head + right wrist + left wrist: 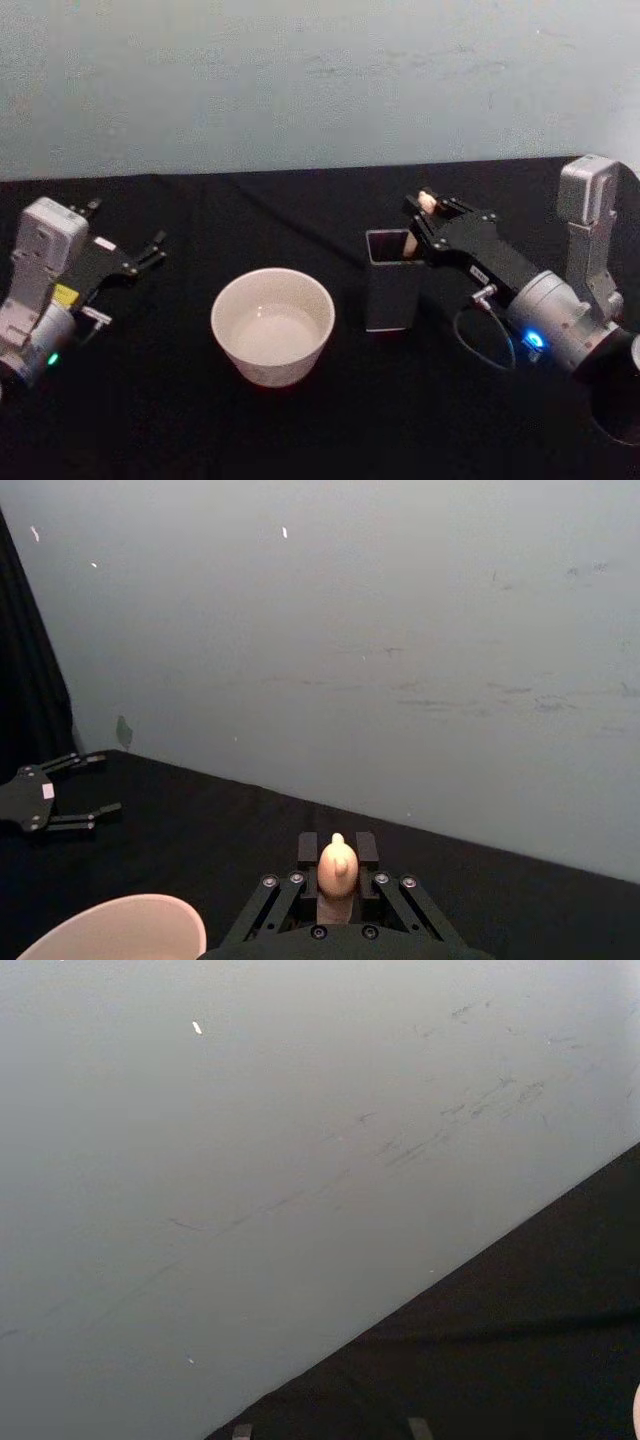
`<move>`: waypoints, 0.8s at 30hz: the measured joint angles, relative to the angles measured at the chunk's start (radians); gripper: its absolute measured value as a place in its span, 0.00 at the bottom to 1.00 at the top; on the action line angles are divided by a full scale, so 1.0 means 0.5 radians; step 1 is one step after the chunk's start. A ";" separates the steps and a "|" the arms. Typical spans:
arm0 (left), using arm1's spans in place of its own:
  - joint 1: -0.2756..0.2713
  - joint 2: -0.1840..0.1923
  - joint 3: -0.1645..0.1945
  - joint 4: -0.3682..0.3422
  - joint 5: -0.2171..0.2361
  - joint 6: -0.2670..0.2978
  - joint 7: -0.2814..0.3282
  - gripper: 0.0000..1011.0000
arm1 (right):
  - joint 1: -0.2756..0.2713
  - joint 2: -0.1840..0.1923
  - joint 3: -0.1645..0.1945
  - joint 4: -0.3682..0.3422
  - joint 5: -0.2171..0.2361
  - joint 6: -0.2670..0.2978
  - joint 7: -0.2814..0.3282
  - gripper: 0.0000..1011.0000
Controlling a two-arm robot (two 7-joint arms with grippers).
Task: Pick up the stirring spoon with one hand, stir inside the cup, then place it back in its original position.
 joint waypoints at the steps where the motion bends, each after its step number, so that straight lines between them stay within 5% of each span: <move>1: 0.000 0.000 0.000 0.000 0.000 0.000 0.000 0.99 | -0.003 -0.001 0.001 0.000 0.000 0.002 -0.001 0.21; 24: 0.000 0.000 0.000 0.000 0.000 0.000 0.000 0.99 | -0.027 -0.024 -0.007 0.040 -0.035 0.040 -0.025 0.21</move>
